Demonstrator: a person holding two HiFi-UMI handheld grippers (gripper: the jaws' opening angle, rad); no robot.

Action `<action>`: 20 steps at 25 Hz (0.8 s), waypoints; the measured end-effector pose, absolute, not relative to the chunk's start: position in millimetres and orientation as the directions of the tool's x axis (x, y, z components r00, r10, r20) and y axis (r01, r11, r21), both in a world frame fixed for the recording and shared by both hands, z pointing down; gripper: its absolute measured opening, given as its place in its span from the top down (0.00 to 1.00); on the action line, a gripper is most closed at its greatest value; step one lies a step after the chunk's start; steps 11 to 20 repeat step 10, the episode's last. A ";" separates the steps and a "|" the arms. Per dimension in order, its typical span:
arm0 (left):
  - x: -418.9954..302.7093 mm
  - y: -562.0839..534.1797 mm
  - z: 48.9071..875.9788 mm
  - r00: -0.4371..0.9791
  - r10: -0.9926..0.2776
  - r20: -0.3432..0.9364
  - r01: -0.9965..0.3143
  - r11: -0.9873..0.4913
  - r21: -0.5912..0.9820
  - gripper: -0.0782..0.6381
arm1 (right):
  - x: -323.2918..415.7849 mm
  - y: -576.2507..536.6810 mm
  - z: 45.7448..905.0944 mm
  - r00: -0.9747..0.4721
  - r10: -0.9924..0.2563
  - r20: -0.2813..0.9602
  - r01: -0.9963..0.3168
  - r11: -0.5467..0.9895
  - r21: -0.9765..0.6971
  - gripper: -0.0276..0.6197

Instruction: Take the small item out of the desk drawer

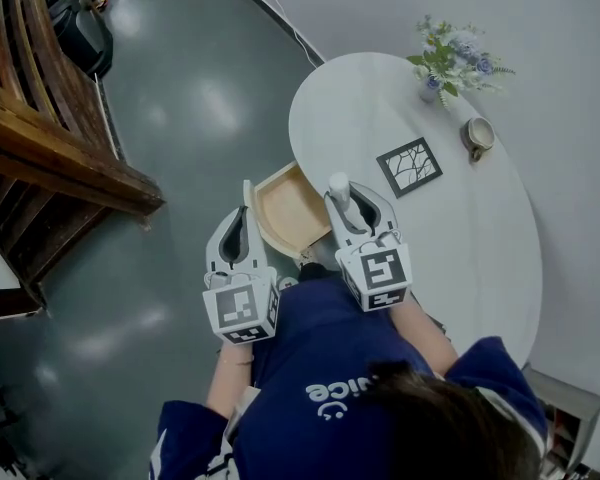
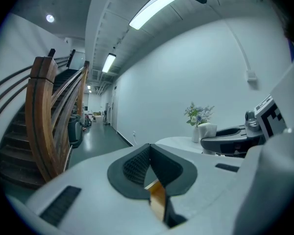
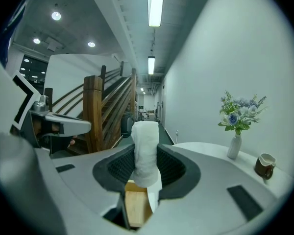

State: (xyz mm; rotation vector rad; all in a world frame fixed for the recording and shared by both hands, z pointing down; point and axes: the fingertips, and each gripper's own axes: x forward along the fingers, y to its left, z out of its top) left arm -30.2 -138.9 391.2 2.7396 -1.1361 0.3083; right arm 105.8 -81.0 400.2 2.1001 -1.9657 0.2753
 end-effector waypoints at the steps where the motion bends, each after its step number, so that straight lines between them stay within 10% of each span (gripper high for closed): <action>1: -30.1 -139.1 391.2 0.690 -0.680 0.249 -0.713 -0.698 0.068 0.88 | 105.5 -81.4 399.5 0.069 -0.950 0.304 -0.997 -0.055 0.054 0.75; 20: -31.3 -138.1 392.2 0.689 -0.681 0.248 -0.713 -0.697 0.070 0.88 | 102.5 -81.5 395.1 0.051 -0.956 0.289 -0.998 -0.040 0.044 0.75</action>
